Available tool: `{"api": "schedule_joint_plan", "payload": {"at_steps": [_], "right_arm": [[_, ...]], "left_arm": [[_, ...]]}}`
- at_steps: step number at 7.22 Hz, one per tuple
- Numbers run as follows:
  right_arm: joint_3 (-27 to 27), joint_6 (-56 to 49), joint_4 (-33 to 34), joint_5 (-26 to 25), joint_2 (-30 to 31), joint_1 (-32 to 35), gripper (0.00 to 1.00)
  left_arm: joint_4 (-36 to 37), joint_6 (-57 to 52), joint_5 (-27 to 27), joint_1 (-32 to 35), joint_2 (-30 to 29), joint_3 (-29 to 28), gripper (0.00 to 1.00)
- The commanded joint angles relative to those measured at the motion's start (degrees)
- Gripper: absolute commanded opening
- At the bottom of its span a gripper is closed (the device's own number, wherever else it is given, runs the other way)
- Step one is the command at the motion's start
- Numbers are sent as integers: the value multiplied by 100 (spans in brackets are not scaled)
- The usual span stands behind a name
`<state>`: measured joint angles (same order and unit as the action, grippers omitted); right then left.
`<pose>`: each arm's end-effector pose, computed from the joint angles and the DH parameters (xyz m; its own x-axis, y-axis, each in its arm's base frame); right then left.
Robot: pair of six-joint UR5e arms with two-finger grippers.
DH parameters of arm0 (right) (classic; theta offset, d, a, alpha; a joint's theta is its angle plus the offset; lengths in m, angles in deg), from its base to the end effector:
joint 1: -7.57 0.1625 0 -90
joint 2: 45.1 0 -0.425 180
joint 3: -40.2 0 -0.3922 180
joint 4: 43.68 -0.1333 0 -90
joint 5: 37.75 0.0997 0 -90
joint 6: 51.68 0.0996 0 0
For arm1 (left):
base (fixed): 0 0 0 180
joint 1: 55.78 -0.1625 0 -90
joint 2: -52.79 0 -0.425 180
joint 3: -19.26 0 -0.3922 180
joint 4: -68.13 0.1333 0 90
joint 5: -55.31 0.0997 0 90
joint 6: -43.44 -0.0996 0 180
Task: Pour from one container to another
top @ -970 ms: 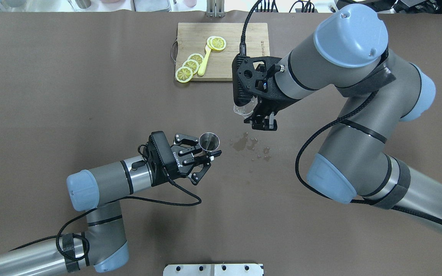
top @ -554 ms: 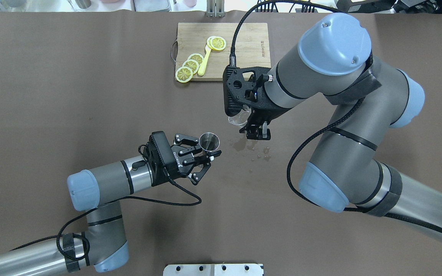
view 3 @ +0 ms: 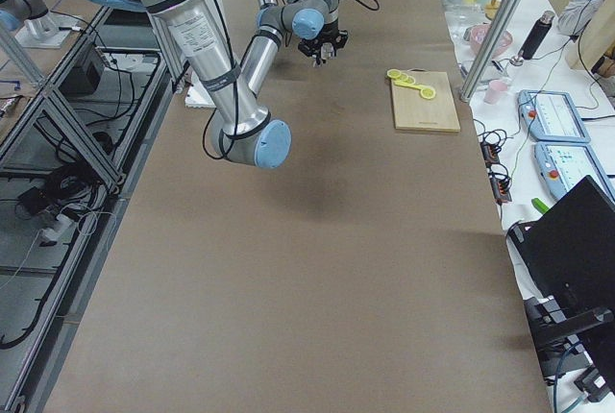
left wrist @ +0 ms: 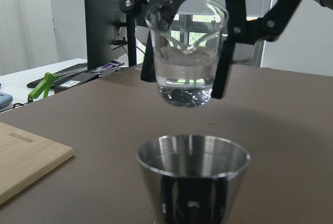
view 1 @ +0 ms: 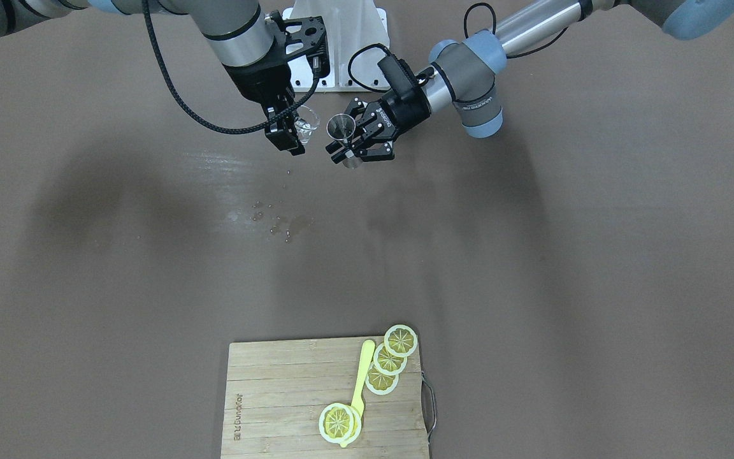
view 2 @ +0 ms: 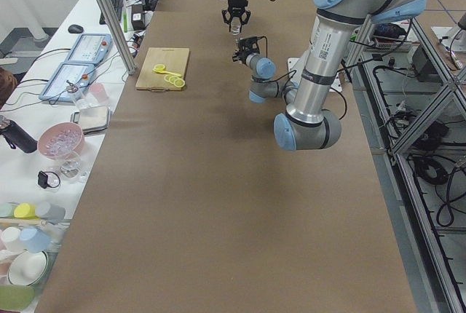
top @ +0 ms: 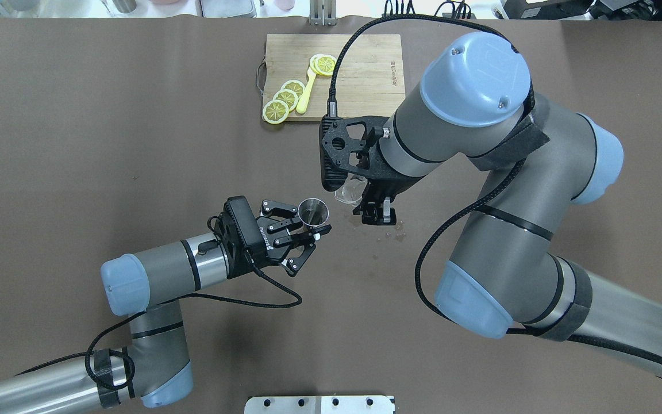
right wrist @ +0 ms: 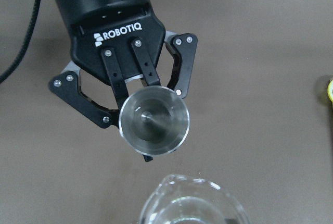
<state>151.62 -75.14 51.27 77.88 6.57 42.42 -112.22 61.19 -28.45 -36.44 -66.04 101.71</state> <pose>-0.4343 -0.4123 0.1274 0.0182 -0.9952 -0.0966 0.5236 -0.0728 0.8489 0.5426 -0.3432 0.2633 0.2983 0.8987 -0.3216 0.4607 0.1595 0.8731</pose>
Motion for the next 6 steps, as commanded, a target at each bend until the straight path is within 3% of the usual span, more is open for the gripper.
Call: {"api": "schedule_joint_plan", "payload": {"at_steps": [1,6], "right_arm": [[46,9,242,-6,-69,-14,0],[90,9,1085,-120,-402,4,0]], "left_arm": [[0,0,0,-9,0,-9,0],[0,0,0,-9,-9,-1,0]]}}
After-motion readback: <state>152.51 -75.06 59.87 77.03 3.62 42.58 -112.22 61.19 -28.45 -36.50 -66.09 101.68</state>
